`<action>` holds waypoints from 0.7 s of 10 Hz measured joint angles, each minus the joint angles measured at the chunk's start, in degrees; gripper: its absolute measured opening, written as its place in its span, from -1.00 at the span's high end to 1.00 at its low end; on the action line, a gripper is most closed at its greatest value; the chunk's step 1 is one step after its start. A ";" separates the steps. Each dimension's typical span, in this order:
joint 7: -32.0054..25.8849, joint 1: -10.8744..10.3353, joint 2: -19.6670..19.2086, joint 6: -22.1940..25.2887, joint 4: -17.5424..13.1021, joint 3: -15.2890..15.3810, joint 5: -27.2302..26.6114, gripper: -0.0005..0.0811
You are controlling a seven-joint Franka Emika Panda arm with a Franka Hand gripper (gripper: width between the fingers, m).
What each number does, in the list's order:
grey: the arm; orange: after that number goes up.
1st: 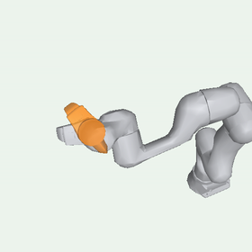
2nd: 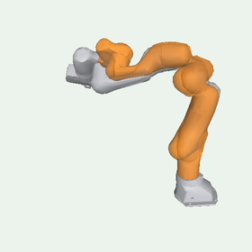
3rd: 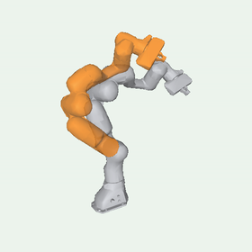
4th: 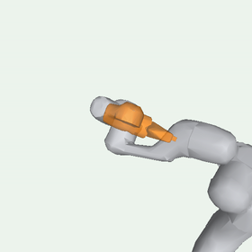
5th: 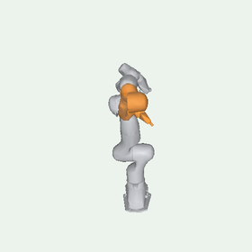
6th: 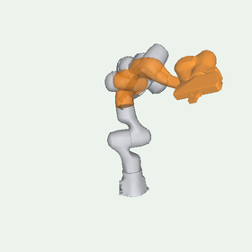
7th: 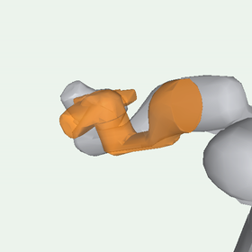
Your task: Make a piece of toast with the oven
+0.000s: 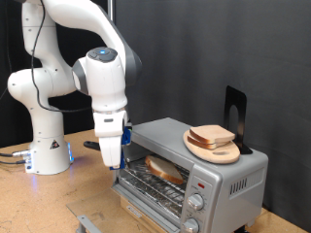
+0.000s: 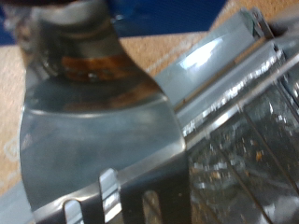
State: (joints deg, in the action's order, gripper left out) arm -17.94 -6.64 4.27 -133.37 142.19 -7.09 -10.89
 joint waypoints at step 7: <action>-1.88 2.40 -1.03 -3.21 3.11 -1.70 2.78 0.19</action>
State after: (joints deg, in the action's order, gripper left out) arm -19.82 -4.25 3.24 -136.58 145.30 -8.78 -8.12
